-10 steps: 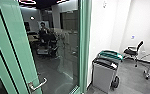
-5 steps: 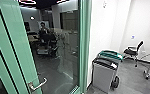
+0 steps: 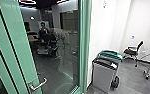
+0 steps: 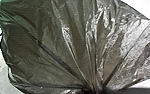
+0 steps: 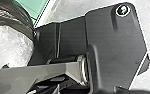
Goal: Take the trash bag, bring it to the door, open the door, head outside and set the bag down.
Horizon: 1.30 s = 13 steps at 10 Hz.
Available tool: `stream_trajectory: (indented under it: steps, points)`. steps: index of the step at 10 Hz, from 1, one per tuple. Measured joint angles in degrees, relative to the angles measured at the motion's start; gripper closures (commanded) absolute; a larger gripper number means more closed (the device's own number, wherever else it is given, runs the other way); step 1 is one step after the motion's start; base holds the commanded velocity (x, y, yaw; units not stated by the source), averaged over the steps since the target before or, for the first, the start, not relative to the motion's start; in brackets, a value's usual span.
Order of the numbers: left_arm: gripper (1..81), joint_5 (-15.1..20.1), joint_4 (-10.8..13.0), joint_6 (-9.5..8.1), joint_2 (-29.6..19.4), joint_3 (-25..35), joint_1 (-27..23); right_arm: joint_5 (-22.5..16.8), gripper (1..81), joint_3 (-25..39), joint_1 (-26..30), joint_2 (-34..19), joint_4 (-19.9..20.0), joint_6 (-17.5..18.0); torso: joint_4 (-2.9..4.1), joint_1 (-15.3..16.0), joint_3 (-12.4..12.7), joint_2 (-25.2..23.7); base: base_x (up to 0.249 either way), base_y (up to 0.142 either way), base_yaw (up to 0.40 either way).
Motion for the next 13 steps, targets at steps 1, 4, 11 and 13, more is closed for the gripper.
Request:
stream_trajectory:
  steps: [1, 4, 11, 13]
  points:
    - [81.1, -0.02, 0.00, 0.00, 0.00, 0.00, 0.02, 0.00, 1.0, 0.00, 0.02, 0.00, 0.00, 0.00, 0.00, 0.00, 0.00, 0.00, 0.000, 0.000, 0.000]
    - [81.1, 0.00, 0.00, 0.00, -0.02, 0.00, 0.02, 0.00, 1.0, 0.00, 0.00, 0.00, 0.00, 0.00, 0.00, 0.00, 0.00, 0.00, 0.000, 0.000, -0.083]
    - [81.1, -0.24, 0.00, 0.00, -0.17, -0.06, -0.71, -0.02, 1.0, -0.35, -0.16, 0.28, -0.01, 0.00, 0.00, -0.02, 0.00, 0.00, 0.000, 0.000, -0.257]
    - [81.1, 0.04, 0.00, 0.00, -0.16, -0.06, -0.50, 0.02, 1.0, -0.35, -0.13, 0.15, -0.01, 0.00, 0.00, -0.02, 0.00, 0.00, 0.000, 0.000, -0.173]
